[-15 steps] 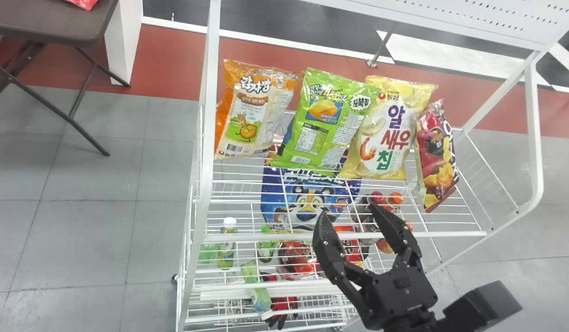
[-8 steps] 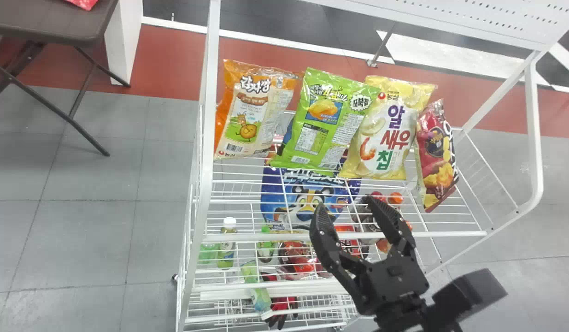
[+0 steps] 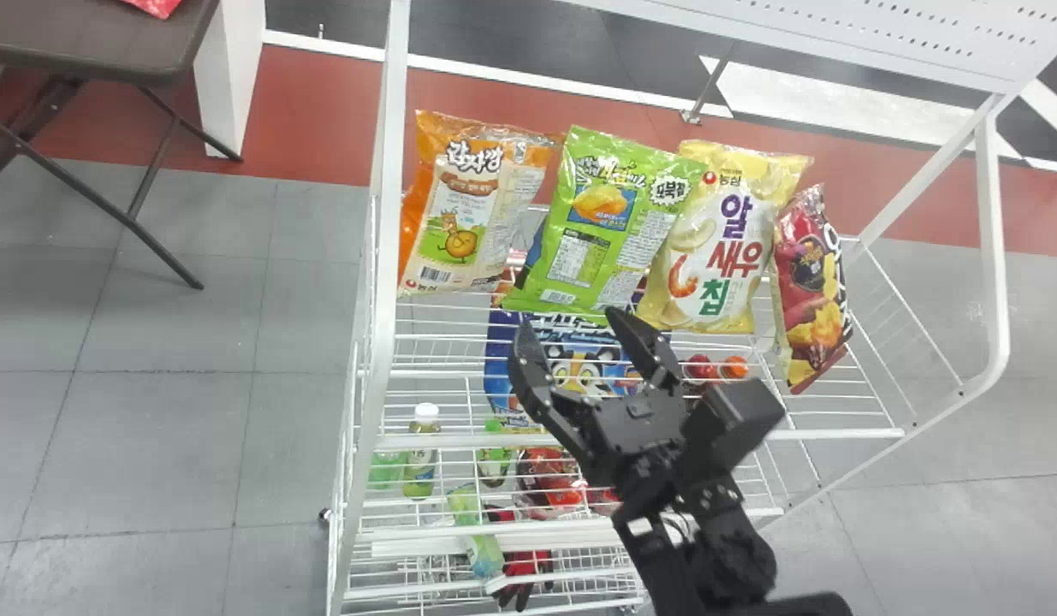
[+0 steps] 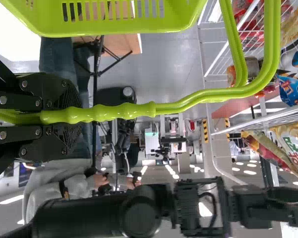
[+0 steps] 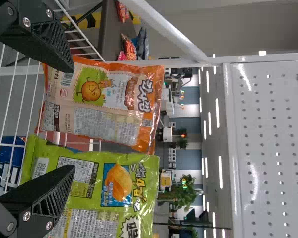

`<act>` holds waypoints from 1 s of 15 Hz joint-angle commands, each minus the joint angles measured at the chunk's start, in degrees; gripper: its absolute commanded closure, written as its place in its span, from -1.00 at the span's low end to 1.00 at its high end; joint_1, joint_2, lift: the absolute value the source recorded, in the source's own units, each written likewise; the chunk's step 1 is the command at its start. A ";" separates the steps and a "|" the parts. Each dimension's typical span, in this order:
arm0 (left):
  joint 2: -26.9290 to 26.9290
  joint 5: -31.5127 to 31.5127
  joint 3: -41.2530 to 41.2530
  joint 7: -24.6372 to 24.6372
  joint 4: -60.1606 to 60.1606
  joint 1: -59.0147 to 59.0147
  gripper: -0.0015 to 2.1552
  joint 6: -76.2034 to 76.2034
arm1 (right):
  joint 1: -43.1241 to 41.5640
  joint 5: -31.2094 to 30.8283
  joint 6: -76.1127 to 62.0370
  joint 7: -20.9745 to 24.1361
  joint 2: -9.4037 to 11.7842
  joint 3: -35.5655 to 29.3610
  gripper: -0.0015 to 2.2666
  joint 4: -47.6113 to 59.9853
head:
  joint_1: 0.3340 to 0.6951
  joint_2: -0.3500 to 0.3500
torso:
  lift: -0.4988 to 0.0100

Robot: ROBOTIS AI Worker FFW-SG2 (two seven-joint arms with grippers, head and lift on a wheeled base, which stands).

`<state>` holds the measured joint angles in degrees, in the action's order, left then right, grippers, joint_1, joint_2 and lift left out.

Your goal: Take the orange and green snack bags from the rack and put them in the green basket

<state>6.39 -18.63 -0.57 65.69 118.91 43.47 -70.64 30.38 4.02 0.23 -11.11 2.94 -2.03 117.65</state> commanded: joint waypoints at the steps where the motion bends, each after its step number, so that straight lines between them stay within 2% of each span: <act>1: 0.20 0.08 -0.04 0.05 -0.26 0.39 0.99 0.01 | -5.15 -0.86 3.42 0.47 -0.13 1.33 -0.87 -3.12 | 1.00 -1.00 | 0.96; 3: 0.29 0.08 -0.04 0.05 -0.26 0.74 0.99 0.19 | -8.84 -1.82 8.69 2.41 -0.13 2.64 -0.87 -4.53 | 1.00 -1.00 | 0.96; 9: 0.29 0.08 -0.04 0.05 -0.35 0.74 0.99 0.54 | -17.72 -2.35 11.15 1.53 -0.39 4.49 -0.87 -10.59 | 1.00 -1.00 | 0.96; 13: 0.64 0.00 -0.04 0.84 0.18 0.83 0.99 0.71 | -22.47 -4.28 10.98 1.35 -2.24 6.69 -0.87 -14.73 | 1.00 -0.85 | 0.96; 15: 0.99 -0.36 0.48 1.28 0.09 1.00 0.99 0.71 | -24.05 -5.52 9.92 3.02 -2.99 7.65 -0.87 -17.63 | 1.00 -0.73 | 0.96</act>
<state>7.14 -18.73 -0.39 66.93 119.01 44.35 -69.92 7.47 -0.41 10.92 -8.69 0.41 4.95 101.96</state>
